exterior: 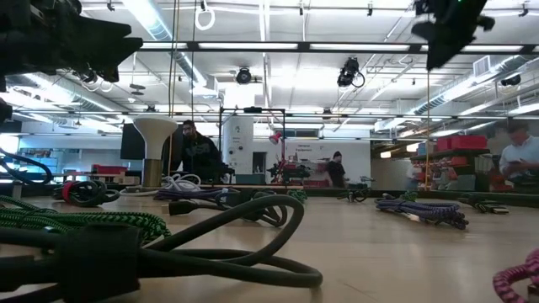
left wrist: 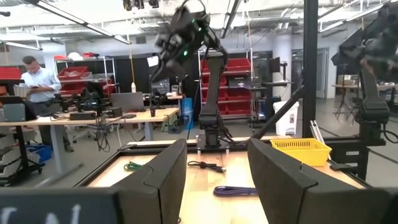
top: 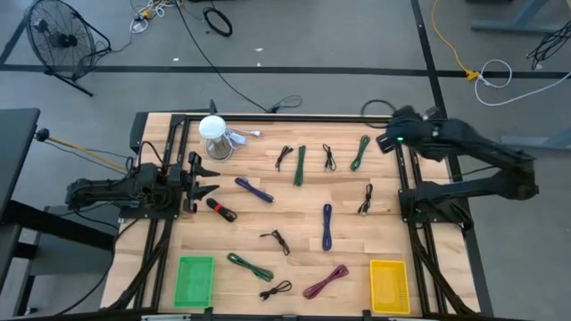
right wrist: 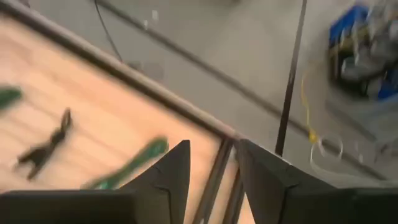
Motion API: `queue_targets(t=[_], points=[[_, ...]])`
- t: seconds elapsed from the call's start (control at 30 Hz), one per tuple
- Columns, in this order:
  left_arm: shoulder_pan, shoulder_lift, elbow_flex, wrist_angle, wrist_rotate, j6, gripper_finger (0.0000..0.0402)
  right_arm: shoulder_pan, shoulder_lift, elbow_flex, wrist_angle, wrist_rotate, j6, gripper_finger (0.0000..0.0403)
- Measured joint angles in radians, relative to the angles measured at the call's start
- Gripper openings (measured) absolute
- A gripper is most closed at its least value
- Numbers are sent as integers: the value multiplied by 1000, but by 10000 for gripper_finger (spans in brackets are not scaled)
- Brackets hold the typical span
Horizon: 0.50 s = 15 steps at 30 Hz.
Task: Pick & Place USB Port
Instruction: Put the black green charger cable into the yellow bin
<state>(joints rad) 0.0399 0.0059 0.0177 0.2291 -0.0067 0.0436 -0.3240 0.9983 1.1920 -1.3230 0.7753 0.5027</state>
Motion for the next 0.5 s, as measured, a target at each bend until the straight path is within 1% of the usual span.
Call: queue_targets(t=[0.1,0.23,0.37,0.5], points=[[0,0,0,0,0,-6,177,-36,25,-91,84,-53,19,141],[0,0,0,3,0,-6,177,-66,38,-259,279,-210,19,152],[0,0,0,13,0,-6,177,-85,56,-452,496,-301,13,181],[0,0,0,15,0,-6,177,-113,68,-579,669,-390,39,216]])
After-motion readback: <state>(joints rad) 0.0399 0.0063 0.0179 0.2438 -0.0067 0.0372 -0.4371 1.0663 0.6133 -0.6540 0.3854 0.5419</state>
